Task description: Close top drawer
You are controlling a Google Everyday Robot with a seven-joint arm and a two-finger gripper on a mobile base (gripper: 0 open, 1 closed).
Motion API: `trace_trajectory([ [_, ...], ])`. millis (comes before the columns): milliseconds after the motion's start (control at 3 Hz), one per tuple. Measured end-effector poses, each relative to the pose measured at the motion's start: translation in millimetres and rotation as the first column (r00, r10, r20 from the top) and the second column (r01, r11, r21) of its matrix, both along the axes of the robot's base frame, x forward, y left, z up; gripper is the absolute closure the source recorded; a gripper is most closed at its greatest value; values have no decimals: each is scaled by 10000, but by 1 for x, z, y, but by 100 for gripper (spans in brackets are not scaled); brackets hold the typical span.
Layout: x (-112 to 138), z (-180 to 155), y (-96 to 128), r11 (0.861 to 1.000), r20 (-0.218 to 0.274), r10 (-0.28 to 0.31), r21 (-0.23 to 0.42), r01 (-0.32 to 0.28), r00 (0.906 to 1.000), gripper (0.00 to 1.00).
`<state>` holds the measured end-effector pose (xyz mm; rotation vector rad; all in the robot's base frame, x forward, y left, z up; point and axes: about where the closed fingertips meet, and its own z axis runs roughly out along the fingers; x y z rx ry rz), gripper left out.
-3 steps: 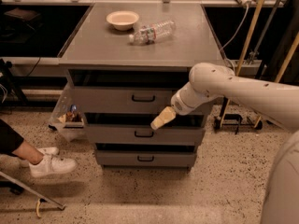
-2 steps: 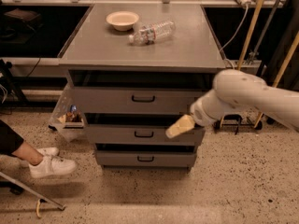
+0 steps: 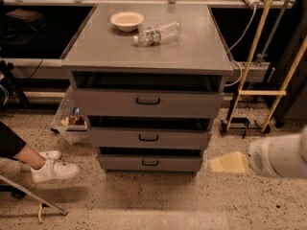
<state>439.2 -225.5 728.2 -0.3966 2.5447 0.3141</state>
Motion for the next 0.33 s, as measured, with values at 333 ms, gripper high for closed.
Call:
trace_trajectory([
  [333,-48,4,-27,9954,-60,-945,-140,944,9955,0],
])
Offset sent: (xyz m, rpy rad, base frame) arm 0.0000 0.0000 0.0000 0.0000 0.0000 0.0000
